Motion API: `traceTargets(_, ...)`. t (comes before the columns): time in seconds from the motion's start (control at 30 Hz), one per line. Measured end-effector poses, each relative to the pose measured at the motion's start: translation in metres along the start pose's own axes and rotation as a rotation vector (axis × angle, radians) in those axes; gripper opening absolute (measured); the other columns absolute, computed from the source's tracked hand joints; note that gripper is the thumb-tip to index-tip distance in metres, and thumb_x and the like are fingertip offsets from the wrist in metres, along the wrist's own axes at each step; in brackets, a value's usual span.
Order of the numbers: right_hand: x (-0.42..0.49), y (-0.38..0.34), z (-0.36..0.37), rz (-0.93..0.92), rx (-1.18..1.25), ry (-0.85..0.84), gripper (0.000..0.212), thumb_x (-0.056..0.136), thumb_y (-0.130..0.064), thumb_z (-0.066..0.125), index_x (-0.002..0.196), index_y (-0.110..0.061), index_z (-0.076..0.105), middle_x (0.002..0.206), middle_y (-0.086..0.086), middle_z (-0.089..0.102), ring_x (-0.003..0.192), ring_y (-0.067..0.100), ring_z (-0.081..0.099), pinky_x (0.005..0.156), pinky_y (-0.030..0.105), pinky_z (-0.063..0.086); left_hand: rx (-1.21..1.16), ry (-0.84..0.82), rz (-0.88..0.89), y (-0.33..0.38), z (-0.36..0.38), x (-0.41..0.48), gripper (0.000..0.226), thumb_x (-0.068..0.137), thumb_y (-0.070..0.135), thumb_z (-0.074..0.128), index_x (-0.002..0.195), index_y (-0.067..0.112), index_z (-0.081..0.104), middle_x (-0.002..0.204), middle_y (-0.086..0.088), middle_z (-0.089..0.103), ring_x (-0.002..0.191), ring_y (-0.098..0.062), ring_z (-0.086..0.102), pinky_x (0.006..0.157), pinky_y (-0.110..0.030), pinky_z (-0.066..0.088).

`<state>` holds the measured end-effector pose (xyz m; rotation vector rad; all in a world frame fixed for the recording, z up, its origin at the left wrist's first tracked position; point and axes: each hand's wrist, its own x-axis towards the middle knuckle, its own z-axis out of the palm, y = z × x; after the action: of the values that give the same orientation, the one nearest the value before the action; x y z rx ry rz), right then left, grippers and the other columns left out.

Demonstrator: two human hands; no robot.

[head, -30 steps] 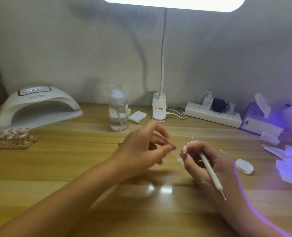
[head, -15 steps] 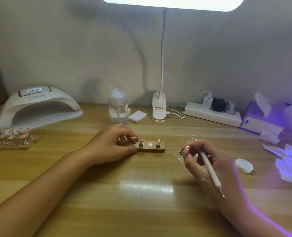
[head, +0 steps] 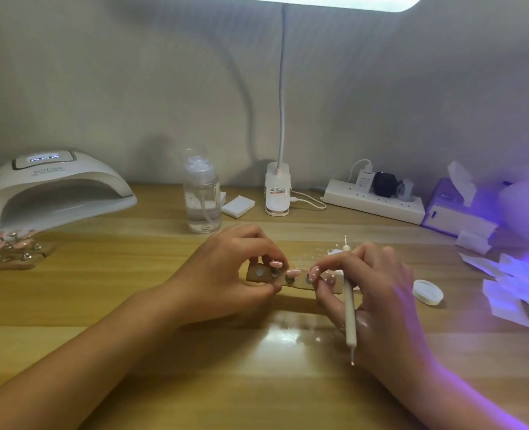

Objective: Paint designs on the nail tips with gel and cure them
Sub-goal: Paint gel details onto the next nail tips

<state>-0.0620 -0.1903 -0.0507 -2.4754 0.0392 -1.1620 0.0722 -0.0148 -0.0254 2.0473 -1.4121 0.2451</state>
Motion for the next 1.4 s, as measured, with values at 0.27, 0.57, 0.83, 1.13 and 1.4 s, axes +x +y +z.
traceTargets(0.27, 0.0, 0.002, 0.002, 0.008, -0.043, -0.045, 0.008, 0.076, -0.03, 0.072, 0.084, -0.031, 0.072, 0.076, -0.01, 0.046, 0.078, 0.015, 0.043, 0.074, 0.021, 0.028, 0.015, -0.001, -0.001, 0.003, -0.001, 0.001, 0.021, 0.076, 0.029, 0.078, 0.097, 0.031, 0.071, 0.091, 0.017, 0.059, 0.086, -0.006, 0.055, 0.073, -0.029, 0.048)
traceTargets(0.57, -0.001, -0.001, 0.002, 0.034, -0.058, -0.073, 0.021, 0.073, -0.036, 0.071, 0.093, -0.03, 0.071, 0.081, -0.014, 0.045, 0.081, 0.011, 0.041, 0.067, 0.031, 0.025, 0.017, -0.018, -0.003, 0.004, 0.0, 0.001, 0.022, 0.076, 0.031, 0.077, 0.097, 0.031, 0.071, 0.09, 0.017, 0.059, 0.084, -0.005, 0.055, 0.071, -0.03, 0.049)
traceTargets(0.83, -0.003, -0.004, 0.003, -0.078, -0.138, 0.007, 0.033, 0.078, -0.057, 0.064, 0.088, -0.026, 0.068, 0.088, -0.014, 0.036, 0.085, 0.011, 0.038, 0.072, 0.033, 0.022, 0.101, -0.019, 0.055, 0.015, 0.003, 0.0, 0.02, 0.075, 0.041, 0.071, 0.093, 0.032, 0.069, 0.086, 0.019, 0.058, 0.078, -0.001, 0.053, 0.072, -0.02, 0.041)
traceTargets(1.13, -0.005, -0.002, 0.004, -0.16, -0.129, 0.045, 0.017, 0.077, -0.038, 0.076, 0.089, -0.03, 0.067, 0.088, -0.015, 0.033, 0.086, 0.007, 0.036, 0.077, 0.032, 0.021, 0.133, -0.028, 0.05, 0.017, 0.004, 0.001, 0.018, 0.077, 0.042, 0.071, 0.093, 0.035, 0.068, 0.086, 0.021, 0.057, 0.079, 0.0, 0.054, 0.076, -0.019, 0.035)
traceTargets(1.4, -0.007, -0.008, 0.001, -0.29, -0.033, 0.103, 0.015, 0.085, -0.037, 0.072, 0.096, -0.031, 0.063, 0.086, -0.012, 0.038, 0.083, 0.01, 0.039, 0.075, 0.037, 0.031, 0.183, 0.018, -0.008, 0.003, -0.008, 0.003, 0.02, 0.075, 0.046, 0.064, 0.093, 0.036, 0.065, 0.087, 0.023, 0.057, 0.081, 0.005, 0.053, 0.078, -0.018, 0.035)
